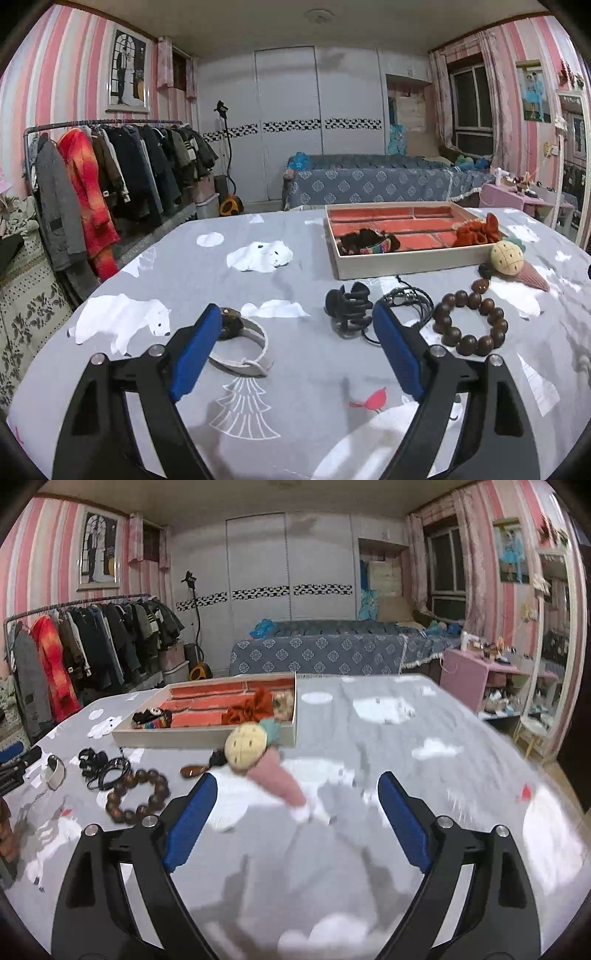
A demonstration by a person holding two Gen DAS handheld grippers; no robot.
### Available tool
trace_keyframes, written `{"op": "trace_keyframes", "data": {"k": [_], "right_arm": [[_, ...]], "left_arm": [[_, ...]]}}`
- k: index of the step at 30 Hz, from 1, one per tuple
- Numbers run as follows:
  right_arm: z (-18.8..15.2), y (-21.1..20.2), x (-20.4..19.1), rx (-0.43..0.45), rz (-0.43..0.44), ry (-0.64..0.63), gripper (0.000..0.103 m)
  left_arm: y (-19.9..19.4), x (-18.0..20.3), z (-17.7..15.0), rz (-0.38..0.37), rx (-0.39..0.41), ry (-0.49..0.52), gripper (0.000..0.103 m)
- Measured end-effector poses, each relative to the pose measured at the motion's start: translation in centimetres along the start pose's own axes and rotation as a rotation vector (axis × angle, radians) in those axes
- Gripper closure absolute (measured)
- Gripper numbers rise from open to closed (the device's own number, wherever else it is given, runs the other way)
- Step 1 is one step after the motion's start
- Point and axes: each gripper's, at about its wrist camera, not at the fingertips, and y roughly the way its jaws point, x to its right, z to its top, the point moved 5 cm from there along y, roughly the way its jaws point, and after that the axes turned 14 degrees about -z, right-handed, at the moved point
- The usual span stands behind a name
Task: Organize jewelry
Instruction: 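Move both tools back toward the remaining items on the sheet, then grasp the pineapple plush with the right tool while the left tool grasps the black hair ties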
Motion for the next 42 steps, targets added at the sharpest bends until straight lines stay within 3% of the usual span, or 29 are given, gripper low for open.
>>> {"op": "trace_keyframes", "data": {"k": [2, 4, 34, 42], "right_arm": [[0.4, -1.2, -0.3, 0.065, -0.004, -0.008, 0.014], [0.1, -0.6, -1.0, 0.039, -0.008, -0.036, 0.013], [-0.5, 0.2, -1.4, 0.019, -0.03, -0.041, 0.01], [-0.4, 0.5, -1.7, 0.008, -0.044, -0.055, 0.01]], "left_arm": [[0.2, 0.1, 0.2, 0.017, 0.007, 0.006, 0.019], [1.0, 0.3, -0.3, 0.027, -0.035, 0.009, 0.018], [1.2, 0.2, -0.4, 0.03, -0.037, 0.009, 0.013], [2.1, 0.3, -0.6, 0.031, -0.074, 0.022, 0.013]]}}
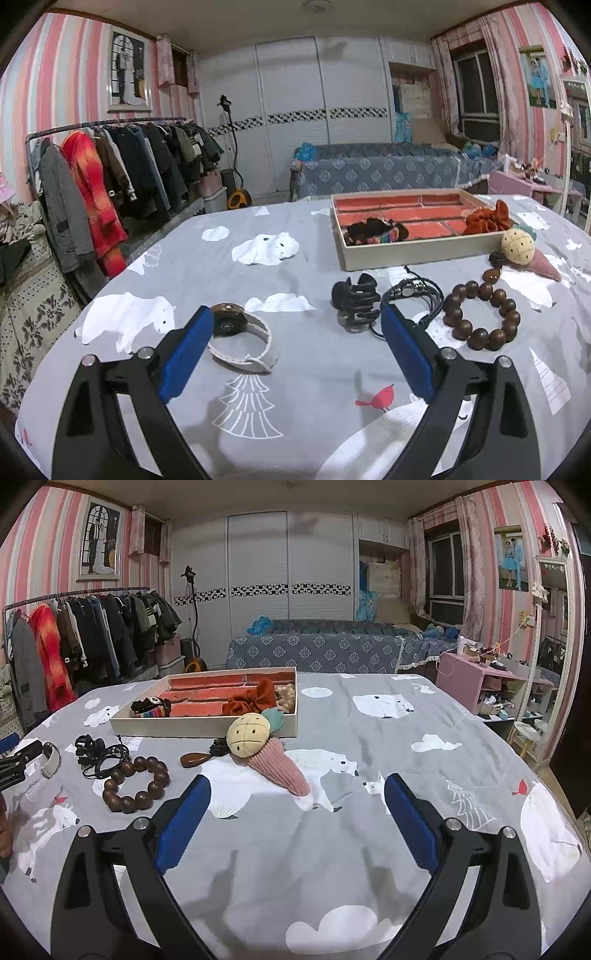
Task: Organize jewelry
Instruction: 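Grasp the pineapple plush with the right tool while the left tool grasps the black hair ties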
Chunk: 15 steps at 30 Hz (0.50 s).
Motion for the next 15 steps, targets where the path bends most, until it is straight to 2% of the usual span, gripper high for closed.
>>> {"op": "trace_keyframes", "data": {"k": [6, 10, 15], "right_arm": [[1.2, 0.5, -0.9, -0.01, 0.035, 0.026, 0.01], [2.8, 0.6, -2.1, 0.005, 0.049, 0.022, 0.01], [4.2, 2.6, -3.4, -0.023, 0.046, 0.019, 0.01]], "left_arm": [[2.0, 0.7, 0.8, -0.043, -0.037, 0.001, 0.013], [4.8, 1.1, 1.3, -0.087, -0.097, -0.005, 0.013], [7.4, 1.2, 2.0, -0.061, -0.137, 0.007, 0.013]]}}
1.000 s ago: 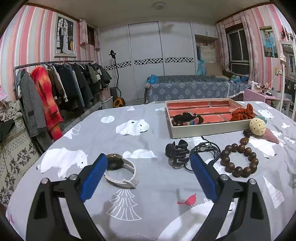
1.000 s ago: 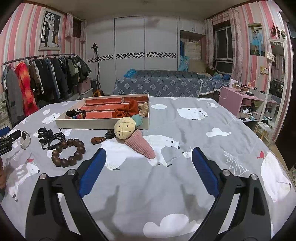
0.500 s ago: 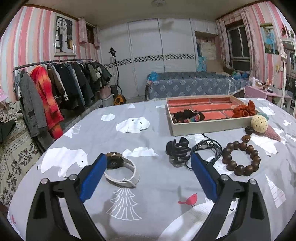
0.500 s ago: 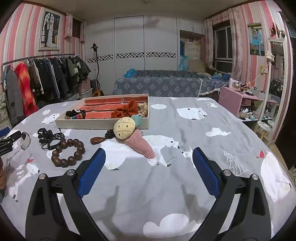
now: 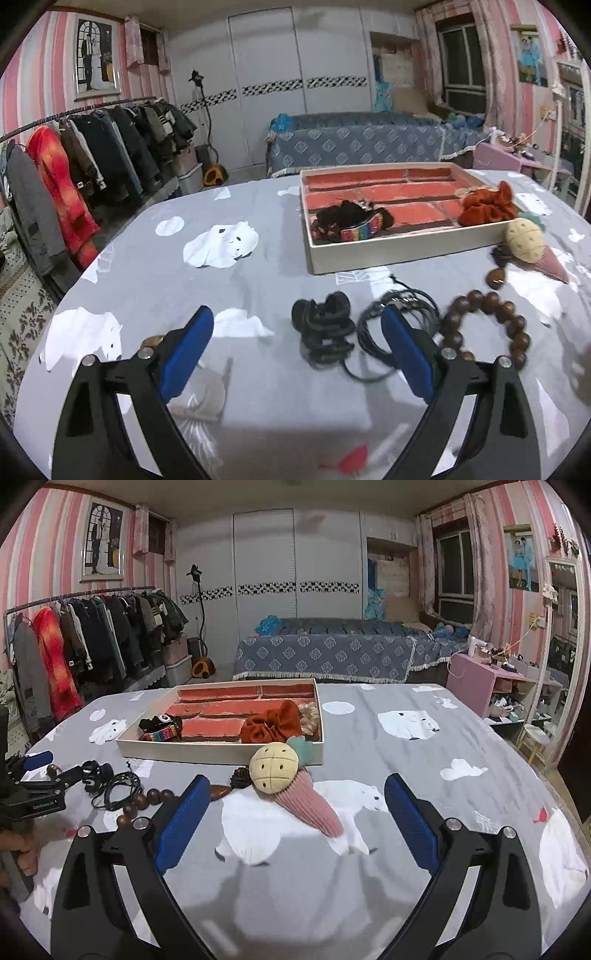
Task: Organize jewelry
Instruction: 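Grasp the pineapple plush with the right tool while the left tool grasps the black hair ties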
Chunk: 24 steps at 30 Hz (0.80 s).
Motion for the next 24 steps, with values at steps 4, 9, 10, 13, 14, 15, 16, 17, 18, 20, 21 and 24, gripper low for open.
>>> {"op": "trace_keyframes", "data": {"k": [4, 9, 10, 13, 14, 15, 16, 17, 18, 20, 21, 24], "right_arm": [[0.2, 3.9, -1.1, -0.086, -0.007, -0.001, 0.01], [0.2, 9.0, -2.8, -0.203, 0.011, -0.011, 0.011], [0.2, 9.7, -3.2, -0.22, 0.015, -0.017, 0.011], [0.0, 11.7, -4.2, -0.273, 0.008, -0.052, 0.012], [-0.1, 12.2, -4.4, -0.294, 0.003, -0.064, 0.019], [-0.3, 12.6, -4.5, -0.307, 0.003, -0.071, 0.034], [-0.5, 12.9, -4.7, -0.327, 0.009, -0.081, 0.041], [-0.7, 13.1, -4.8, -0.334, 0.011, -0.086, 0.046], [-0.7, 13.1, -4.9, -0.333, 0.013, -0.091, 0.049], [-0.8, 13.0, -4.8, -0.328, 0.015, -0.093, 0.052], [-0.8, 12.8, -4.7, -0.324, 0.019, -0.089, 0.054], [-0.5, 12.3, -4.5, -0.304, 0.02, -0.078, 0.057]], "left_arm": [[2.6, -1.0, 0.1, 0.001, -0.076, -0.033, 0.031], [4.5, -1.4, 0.8, -0.051, -0.12, -0.032, 0.055], [4.7, -1.2, 1.0, -0.048, -0.118, -0.02, 0.059], [5.4, -0.8, 1.1, -0.068, -0.128, -0.009, 0.067], [5.5, -0.7, 1.1, -0.073, -0.128, -0.01, 0.069], [5.6, -0.7, 1.1, -0.083, -0.129, -0.014, 0.07], [5.6, -0.7, 1.1, -0.089, -0.128, -0.017, 0.072], [5.5, -0.7, 1.1, -0.095, -0.127, -0.02, 0.074], [5.5, -0.8, 1.1, -0.102, -0.123, -0.026, 0.074], [5.4, -1.0, 1.2, -0.112, -0.118, -0.04, 0.074], [5.4, -1.2, 1.2, -0.12, -0.113, -0.049, 0.074], [5.0, -1.7, 1.2, -0.125, -0.094, -0.078, 0.075]]}}
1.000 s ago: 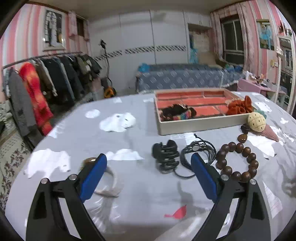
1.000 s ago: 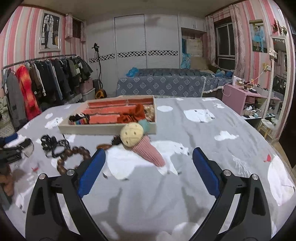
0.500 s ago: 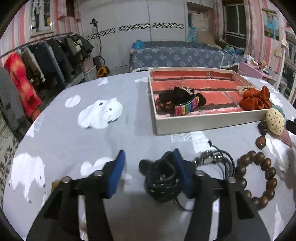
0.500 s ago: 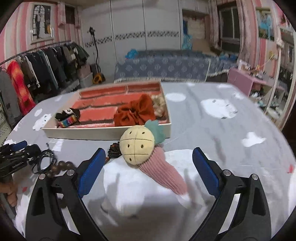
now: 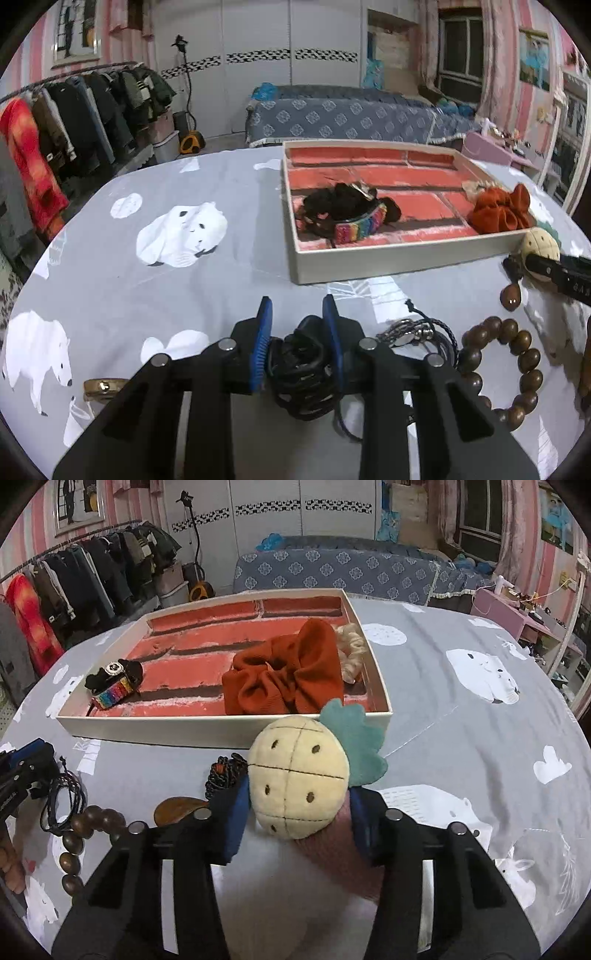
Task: Organize jewelry
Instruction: 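Grasp the pineapple plush with the right tool while the left tool grasps the black hair ties, then carry the pineapple plush and black hair ties over the red-lined tray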
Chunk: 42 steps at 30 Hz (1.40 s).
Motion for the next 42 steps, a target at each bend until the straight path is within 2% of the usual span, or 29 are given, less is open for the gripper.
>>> {"op": "trace_keyframes", "data": {"k": [7, 12, 18, 25, 36, 42], "right_arm": [[-0.2, -2.1, 0.8, 0.044, 0.006, 0.017, 0.057], [0.2, -3.9, 1.7, 0.077, 0.019, 0.039, 0.057], [0.8, -8.5, 2.9, 0.158, 0.049, 0.063, 0.057], [0.7, -12.8, 4.3, 0.22, 0.046, 0.064, 0.057], [0.2, -17.8, 5.8, 0.287, 0.049, 0.078, 0.057], [0.1, -19.2, 6.2, 0.305, 0.051, 0.078, 0.057]], "left_arm": [[-1.8, -0.4, -0.2, -0.031, 0.047, -0.032, 0.075], [-3.9, 0.0, 0.0, -0.046, 0.078, -0.018, 0.075], [-7.8, 1.1, 0.9, -0.031, 0.138, 0.0, 0.075], [-11.8, 3.0, 2.0, -0.017, 0.201, 0.029, 0.075], [-15.6, 5.0, 2.7, -0.011, 0.252, 0.063, 0.075], [-16.7, 5.7, 3.1, -0.027, 0.267, 0.071, 0.075]]}}
